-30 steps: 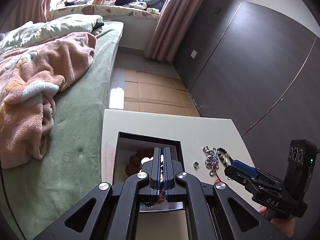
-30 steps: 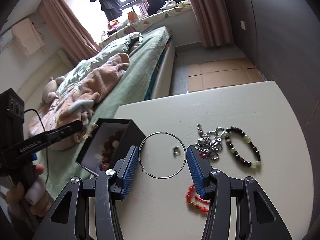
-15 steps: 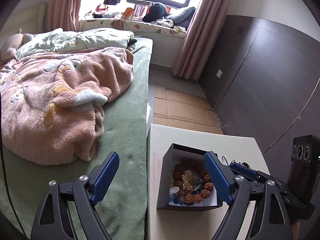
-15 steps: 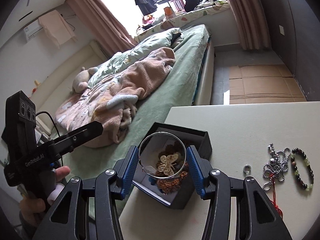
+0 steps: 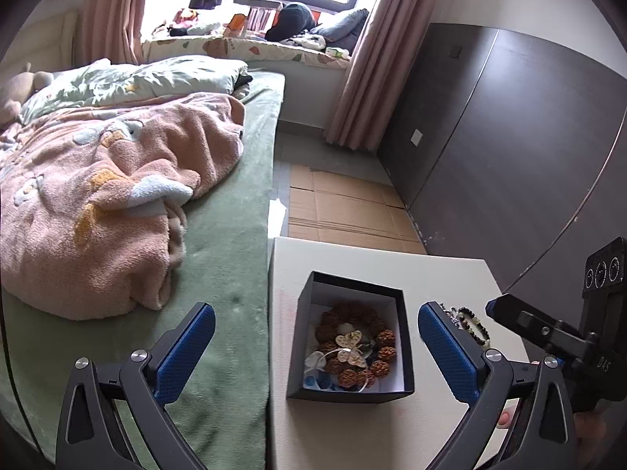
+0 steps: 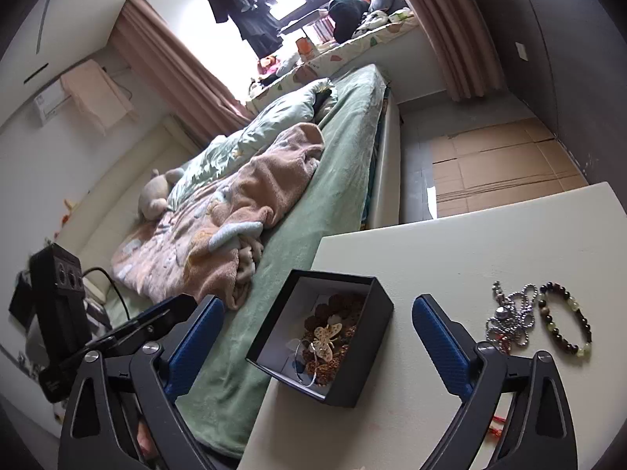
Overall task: Organize jewelry
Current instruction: 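Lower the silver bangle into the black box with the right tool, then move the left tool to the small silver ring and close on it, then carry the ring into the black box with the left tool while the right tool grasps the black-green bead bracelet, then lower the bead bracelet into the black box with the right tool and open, then grasp the silver chain with the left tool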
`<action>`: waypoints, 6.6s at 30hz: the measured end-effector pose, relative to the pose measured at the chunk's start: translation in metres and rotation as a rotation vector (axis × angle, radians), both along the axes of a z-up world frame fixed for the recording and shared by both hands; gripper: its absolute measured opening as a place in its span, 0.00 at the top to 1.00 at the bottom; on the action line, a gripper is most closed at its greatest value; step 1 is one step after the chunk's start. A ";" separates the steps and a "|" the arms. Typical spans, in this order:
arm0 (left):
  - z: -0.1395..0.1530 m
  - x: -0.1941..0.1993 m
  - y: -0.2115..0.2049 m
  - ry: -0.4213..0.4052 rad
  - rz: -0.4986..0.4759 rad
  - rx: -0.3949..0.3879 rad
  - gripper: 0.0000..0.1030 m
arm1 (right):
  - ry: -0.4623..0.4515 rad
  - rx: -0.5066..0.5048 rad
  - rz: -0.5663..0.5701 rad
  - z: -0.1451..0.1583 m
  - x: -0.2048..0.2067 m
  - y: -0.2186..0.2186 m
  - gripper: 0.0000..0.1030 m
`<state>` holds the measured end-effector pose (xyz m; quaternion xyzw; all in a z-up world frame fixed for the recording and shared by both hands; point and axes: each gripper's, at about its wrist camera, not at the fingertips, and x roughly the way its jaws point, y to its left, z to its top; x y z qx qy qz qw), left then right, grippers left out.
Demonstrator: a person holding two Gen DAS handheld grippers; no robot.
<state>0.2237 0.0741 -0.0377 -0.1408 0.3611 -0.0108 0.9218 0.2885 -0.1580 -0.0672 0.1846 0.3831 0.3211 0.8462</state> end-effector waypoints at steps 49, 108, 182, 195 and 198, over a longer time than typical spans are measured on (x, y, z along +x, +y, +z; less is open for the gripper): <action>-0.094 0.114 -0.184 0.439 -0.156 0.099 0.79 | 0.312 -0.062 -0.387 -0.068 0.011 -0.164 0.44; -0.018 0.069 -0.074 0.251 -0.071 0.116 0.87 | 0.076 -0.062 -0.224 -0.023 0.027 -0.080 0.91; 0.005 0.041 -0.141 0.072 -0.223 -0.018 0.00 | 0.085 0.034 -0.301 -0.021 -0.007 -0.172 0.00; -0.030 0.081 -0.193 0.200 -0.313 0.009 0.42 | 0.251 0.150 -0.416 -0.055 -0.003 -0.214 0.01; -0.043 0.092 -0.200 0.244 -0.321 0.013 0.49 | 0.255 0.165 -0.423 -0.056 -0.003 -0.218 0.02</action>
